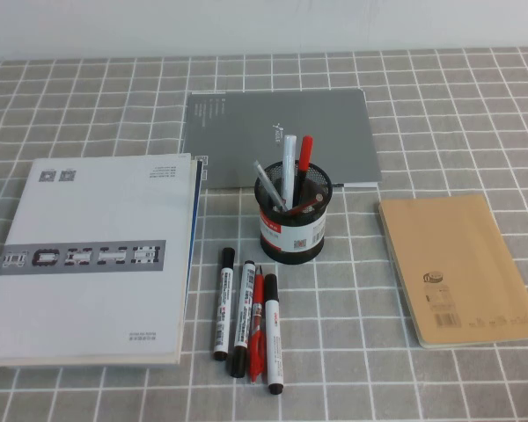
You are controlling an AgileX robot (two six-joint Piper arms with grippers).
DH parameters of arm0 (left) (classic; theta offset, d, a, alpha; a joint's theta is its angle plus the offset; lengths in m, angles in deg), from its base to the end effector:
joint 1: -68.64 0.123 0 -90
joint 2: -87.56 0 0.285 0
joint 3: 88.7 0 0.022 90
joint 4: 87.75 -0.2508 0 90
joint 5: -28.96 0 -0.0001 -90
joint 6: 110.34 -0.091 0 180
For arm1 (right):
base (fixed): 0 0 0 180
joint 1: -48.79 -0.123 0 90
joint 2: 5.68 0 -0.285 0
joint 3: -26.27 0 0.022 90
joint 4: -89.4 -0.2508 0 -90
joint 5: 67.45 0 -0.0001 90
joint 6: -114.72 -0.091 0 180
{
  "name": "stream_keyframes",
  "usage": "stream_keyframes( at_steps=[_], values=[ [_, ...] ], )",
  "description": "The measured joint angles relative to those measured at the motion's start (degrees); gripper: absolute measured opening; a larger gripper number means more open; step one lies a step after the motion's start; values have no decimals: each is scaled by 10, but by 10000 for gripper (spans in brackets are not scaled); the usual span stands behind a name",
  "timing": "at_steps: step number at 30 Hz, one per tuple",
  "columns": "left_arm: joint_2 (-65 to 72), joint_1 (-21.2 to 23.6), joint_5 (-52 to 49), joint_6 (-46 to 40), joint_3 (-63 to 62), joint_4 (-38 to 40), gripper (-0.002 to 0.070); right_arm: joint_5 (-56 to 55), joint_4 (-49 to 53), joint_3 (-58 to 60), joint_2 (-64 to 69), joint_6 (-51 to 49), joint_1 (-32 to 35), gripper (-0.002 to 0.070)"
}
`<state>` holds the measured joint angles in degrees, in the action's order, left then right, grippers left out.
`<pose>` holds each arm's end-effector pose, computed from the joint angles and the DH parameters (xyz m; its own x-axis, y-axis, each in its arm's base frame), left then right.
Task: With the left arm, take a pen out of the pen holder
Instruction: 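Take a marker out of the pen holder and lay it on the table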
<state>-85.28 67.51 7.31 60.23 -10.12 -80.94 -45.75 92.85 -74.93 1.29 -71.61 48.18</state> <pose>0.0524 -0.0050 0.1720 -0.2928 0.0597 -0.9543 0.0774 0.9963 0.0386 0.0524 -0.0015 0.1707 -0.2986 0.0513 -0.9530 0.0269 0.9986 0.0453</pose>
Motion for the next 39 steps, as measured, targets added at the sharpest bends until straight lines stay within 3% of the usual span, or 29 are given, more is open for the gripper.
stream_keyframes(
  at_steps=[20, 26, 30, 35, 39],
  values=[
    [0, 0, -2, 0, 0, 1, -3, 0, 0, 0, 0, 0, 0, -13],
    [0, 0, 2, 0, 0, 64, -3, 0, 0, 0, 0, 0, 0, -13],
    [0, 0, 39, 4, 0, 159, -3, 0, 0, 0, 0, 0, 0, -13],
    [0, 0, 103, 27, 0, 425, -4, 0, 0, 0, 0, 0, 0, -13],
    [0, 0, 141, 25, 0, 497, -3, 0, 0, 0, 0, 0, 0, -13]
  ],
)
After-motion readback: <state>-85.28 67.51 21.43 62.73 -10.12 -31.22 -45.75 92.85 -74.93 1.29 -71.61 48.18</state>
